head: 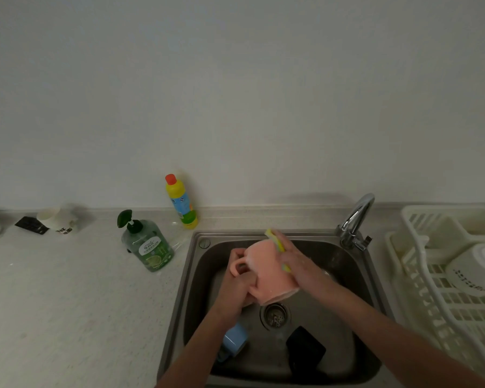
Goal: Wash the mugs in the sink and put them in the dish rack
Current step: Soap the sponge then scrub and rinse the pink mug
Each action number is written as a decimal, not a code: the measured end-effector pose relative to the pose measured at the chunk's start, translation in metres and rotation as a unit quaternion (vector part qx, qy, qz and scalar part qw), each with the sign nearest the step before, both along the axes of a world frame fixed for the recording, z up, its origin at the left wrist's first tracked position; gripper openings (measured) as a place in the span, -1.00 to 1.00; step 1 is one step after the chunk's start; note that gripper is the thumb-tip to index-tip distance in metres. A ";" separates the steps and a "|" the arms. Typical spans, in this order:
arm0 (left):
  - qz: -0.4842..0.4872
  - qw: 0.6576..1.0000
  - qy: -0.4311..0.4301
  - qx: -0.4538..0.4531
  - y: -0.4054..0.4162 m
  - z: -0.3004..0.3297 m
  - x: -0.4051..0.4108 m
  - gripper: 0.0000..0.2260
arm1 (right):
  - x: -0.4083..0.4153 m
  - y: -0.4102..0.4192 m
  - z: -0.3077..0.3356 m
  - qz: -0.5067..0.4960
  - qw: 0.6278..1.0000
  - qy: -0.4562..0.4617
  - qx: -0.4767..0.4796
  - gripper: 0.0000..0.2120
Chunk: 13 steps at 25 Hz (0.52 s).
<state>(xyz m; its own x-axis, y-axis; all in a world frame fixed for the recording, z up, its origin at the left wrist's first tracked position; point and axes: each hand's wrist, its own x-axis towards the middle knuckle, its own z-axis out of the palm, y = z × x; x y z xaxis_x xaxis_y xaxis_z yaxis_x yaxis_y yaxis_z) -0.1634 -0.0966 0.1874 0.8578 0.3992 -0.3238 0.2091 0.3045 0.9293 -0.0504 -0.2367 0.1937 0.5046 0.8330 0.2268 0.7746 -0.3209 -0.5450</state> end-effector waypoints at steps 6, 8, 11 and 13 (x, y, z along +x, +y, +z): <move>-0.009 1.000 -0.003 0.013 0.005 0.000 0.014 -0.57 | -0.028 0.002 0.004 -0.018 1.000 0.016 -0.011 -0.43; -0.031 0.999 0.002 0.029 -0.001 0.002 0.014 -0.55 | -0.009 0.005 0.002 0.004 0.999 0.046 -0.019 -0.47; 0.017 0.999 -0.009 -0.025 -0.003 0.001 0.012 -0.51 | 0.010 -0.007 -0.005 -0.031 0.988 0.153 -0.019 -0.42; 0.049 0.999 -0.007 -0.020 -0.001 -0.002 0.014 -0.53 | -0.006 -0.013 -0.006 -0.044 0.977 0.210 -0.005 -0.44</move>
